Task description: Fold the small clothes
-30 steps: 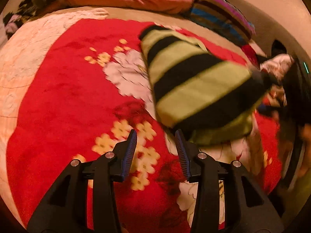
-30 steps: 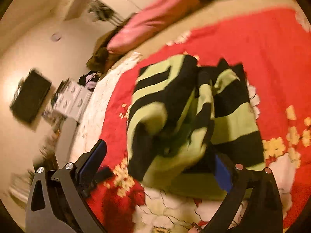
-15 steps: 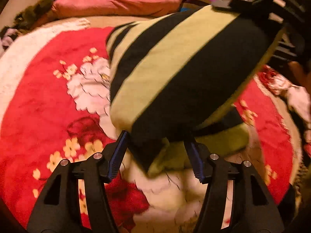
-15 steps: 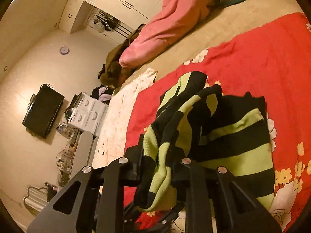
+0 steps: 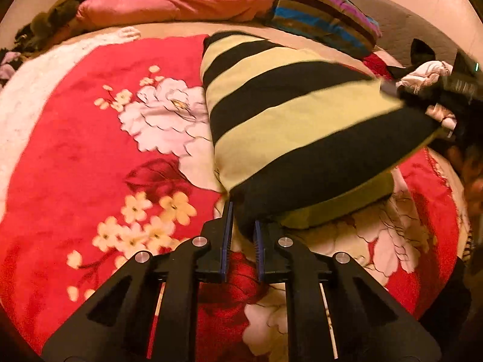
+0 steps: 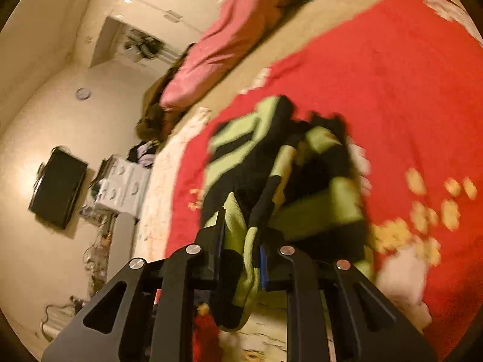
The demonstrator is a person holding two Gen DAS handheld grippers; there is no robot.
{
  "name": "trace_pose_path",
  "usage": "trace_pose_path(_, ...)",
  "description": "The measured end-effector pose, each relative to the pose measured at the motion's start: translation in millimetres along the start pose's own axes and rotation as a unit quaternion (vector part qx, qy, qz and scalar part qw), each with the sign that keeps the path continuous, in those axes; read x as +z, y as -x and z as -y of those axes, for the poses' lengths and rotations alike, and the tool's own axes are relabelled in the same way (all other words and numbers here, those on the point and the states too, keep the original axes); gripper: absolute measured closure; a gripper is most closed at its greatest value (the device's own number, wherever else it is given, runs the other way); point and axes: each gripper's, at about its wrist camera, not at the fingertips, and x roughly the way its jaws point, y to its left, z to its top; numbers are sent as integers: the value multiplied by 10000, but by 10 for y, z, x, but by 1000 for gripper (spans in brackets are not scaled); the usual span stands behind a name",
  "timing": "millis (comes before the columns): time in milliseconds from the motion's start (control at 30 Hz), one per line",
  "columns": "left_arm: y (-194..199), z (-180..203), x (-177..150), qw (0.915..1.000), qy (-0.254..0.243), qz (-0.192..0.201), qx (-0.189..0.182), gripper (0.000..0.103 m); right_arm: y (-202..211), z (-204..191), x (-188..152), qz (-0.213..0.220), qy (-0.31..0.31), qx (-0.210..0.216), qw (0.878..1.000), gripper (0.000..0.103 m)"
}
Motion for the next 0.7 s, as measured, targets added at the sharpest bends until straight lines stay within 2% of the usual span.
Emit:
trace_pose_path(67, 33, 50, -17, 9999, -90, 28, -97, 97, 76, 160, -57, 94, -82, -167, 9998, 87)
trace_pose_path(167, 74, 91, -34, 9997, -205, -3, -112, 97, 172, 228, -94, 308, 28, -295, 9991, 94)
trace_pose_path(200, 85, 83, -41, 9998, -151, -22, -124, 97, 180, 240, -97, 362, 164, -491, 9980, 98)
trace_pose_path(267, 116, 40, -32, 9999, -10, -11, -130, 96, 153, 295, -94, 278, 299, -885, 9952, 100)
trace_pose_path(367, 216, 27, -6, 9998, 11, 81, -188, 96, 271, 383, -69, 399, 210, -764, 9961, 97)
trace_pose_path(433, 276, 36, 9, 9998, -38, 127, -178, 95, 347, 299, -36, 514, 309, -749, 9954, 94)
trace_pose_path(467, 296, 36, 18, 9997, -31, 150, -190, 94, 365, 245, -15, 536, 383, -703, 9953, 79)
trace_pose_path(500, 316, 35, 30, 9996, -9, 170, -214, 94, 372, 196, 9, 535, 437, -636, 9956, 54)
trace_pose_path(567, 331, 40, 43, 9996, -5, 183, -204, 94, 335, 53, 81, 457, 497, -470, 9966, 33)
trace_pose_path(633, 347, 57, 50, 9997, -34, 184, -164, 94, 255, -61, 150, 341, 532, -307, 9975, 32)
trace_pose_path(700, 366, 66, 58, 9997, -43, 200, -166, 93, 86, -140, 235, 92, 507, -371, 9980, 25)
